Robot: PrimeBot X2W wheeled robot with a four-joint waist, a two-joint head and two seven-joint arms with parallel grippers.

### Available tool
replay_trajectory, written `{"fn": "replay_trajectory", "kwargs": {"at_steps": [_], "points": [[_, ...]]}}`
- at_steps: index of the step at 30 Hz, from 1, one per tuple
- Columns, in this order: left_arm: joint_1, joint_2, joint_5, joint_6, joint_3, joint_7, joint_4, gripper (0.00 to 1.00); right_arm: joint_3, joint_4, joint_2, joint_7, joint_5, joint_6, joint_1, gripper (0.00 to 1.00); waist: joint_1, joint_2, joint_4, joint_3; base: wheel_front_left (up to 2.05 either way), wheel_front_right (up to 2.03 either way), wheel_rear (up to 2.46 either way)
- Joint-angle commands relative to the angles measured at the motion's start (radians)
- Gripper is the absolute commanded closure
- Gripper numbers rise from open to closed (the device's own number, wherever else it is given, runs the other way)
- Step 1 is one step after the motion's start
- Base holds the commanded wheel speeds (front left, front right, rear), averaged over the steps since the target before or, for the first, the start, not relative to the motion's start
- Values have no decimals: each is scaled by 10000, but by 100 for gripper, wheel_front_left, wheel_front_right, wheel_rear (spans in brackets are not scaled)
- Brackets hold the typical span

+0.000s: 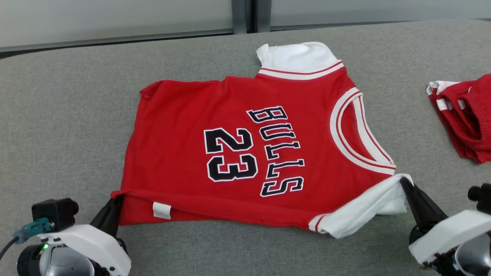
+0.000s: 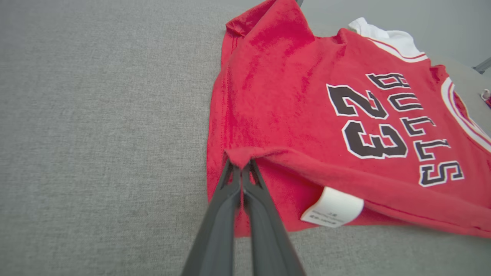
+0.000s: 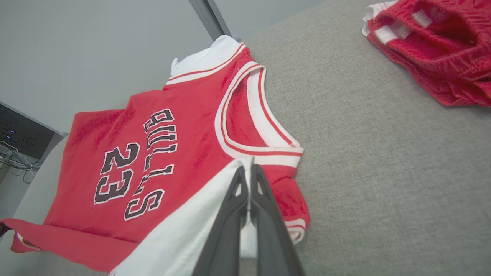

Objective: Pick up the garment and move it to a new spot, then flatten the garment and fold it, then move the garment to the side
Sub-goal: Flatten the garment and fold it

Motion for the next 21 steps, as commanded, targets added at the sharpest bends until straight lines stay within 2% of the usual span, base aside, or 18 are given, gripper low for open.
{"fn": "replay_trajectory", "kwargs": {"at_steps": [1, 9, 10, 11, 12, 13, 18, 21], "points": [[-387, 41, -122, -120, 71, -55, 210, 100, 95, 246, -139, -146, 107, 0, -524, 100, 0, -1, 55, 369, 0, 0, 0], [-1645, -104, -474, -615, -10, -285, 1378, 100, 378, 1783, -400, -1059, 537, 0, -2453, 100, 0, -1, 138, 938, 0, 0, 0], [-1746, -119, -467, -638, -37, -339, 1485, 100, 464, 1963, -395, -1225, 658, 0, -2628, 79, 0, -1, 151, 987, 0, 0, 0], [-1809, -186, -530, -676, -42, -405, 1573, 90, 523, 2088, -396, -1423, 719, 0, -2726, 46, 0, -1, 169, 1033, 0, 0, 0], [-1898, -254, -552, -651, 19, -533, 1656, 58, 510, 2191, -424, -1700, 756, 0, -2828, 0, 0, -1, 187, 1072, 0, 0, 0], [-1940, -244, -504, -613, 38, -630, 1730, 0, 565, 2298, -443, -1909, 824, 0, -2904, 0, 0, -1, 198, 1090, 0, 0, 0], [-1974, -525, -551, -508, 301, -1465, 1759, 0, 813, 2274, -737, -3603, 718, 0, -3143, 0, 0, -1, 247, 1182, 0, 0, 0], [-1974, -678, -293, -399, 440, -2296, 1595, 0, 906, 2067, -1072, -4828, 181, 0, -3101, 0, 0, -1, 269, 1159, 0, 0, 0]]}}
